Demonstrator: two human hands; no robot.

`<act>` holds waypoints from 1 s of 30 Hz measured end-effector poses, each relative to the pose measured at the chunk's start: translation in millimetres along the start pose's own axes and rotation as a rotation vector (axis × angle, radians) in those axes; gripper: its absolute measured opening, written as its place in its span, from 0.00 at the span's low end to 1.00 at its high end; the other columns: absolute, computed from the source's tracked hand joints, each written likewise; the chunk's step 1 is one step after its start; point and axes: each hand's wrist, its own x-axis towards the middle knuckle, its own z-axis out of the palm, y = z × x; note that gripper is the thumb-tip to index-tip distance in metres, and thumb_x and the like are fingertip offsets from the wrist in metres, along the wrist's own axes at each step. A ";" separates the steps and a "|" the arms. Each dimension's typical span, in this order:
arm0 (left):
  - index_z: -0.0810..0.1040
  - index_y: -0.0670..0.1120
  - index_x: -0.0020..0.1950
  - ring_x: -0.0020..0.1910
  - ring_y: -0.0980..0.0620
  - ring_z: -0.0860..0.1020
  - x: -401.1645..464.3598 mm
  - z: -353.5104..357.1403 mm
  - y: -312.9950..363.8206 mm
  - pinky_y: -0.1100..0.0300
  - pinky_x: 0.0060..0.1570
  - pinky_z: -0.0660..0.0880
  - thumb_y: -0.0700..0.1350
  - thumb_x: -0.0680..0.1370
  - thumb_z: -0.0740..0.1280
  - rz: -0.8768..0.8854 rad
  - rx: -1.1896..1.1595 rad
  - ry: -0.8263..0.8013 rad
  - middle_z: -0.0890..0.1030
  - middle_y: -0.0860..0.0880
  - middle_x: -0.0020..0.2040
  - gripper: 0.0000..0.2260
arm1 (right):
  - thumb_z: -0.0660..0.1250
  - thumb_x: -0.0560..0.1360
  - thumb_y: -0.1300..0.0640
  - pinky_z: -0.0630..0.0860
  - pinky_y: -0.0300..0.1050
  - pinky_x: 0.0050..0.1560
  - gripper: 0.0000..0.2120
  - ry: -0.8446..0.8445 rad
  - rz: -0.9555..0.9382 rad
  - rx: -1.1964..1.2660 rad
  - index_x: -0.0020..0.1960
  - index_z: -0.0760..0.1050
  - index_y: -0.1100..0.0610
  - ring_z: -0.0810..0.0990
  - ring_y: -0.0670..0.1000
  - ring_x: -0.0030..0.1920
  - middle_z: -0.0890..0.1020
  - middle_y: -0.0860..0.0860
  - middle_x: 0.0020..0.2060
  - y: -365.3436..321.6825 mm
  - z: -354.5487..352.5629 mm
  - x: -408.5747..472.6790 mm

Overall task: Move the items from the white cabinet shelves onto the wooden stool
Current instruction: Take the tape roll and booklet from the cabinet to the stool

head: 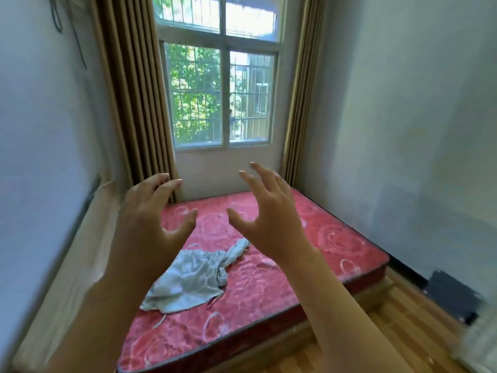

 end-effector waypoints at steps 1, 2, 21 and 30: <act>0.78 0.45 0.71 0.70 0.42 0.73 9.4 3.5 15.9 0.54 0.73 0.62 0.58 0.76 0.69 0.029 -0.020 0.002 0.76 0.45 0.70 0.27 | 0.69 0.75 0.38 0.64 0.62 0.78 0.33 0.035 0.012 -0.019 0.76 0.71 0.52 0.67 0.56 0.78 0.70 0.51 0.78 8.2 -18.2 1.4; 0.77 0.45 0.71 0.70 0.42 0.73 17.9 6.7 31.7 0.53 0.72 0.64 0.58 0.76 0.69 0.061 -0.037 0.012 0.77 0.45 0.70 0.27 | 0.69 0.75 0.38 0.65 0.61 0.78 0.33 0.070 0.021 -0.036 0.76 0.71 0.52 0.67 0.56 0.77 0.70 0.51 0.77 16.5 -36.7 2.8; 0.76 0.48 0.72 0.72 0.46 0.71 123.5 122.7 373.1 0.44 0.70 0.71 0.62 0.77 0.65 0.354 -0.397 0.083 0.75 0.46 0.72 0.28 | 0.68 0.75 0.39 0.66 0.59 0.77 0.31 0.335 0.114 -0.433 0.74 0.73 0.51 0.68 0.53 0.77 0.72 0.50 0.76 202.8 -367.0 -31.8; 0.76 0.51 0.72 0.72 0.45 0.71 144.6 188.7 508.6 0.42 0.69 0.73 0.63 0.77 0.64 0.424 -0.552 0.093 0.74 0.49 0.73 0.28 | 0.68 0.76 0.39 0.64 0.58 0.78 0.30 0.390 0.168 -0.584 0.75 0.72 0.49 0.68 0.51 0.78 0.71 0.48 0.77 281.1 -474.2 -60.4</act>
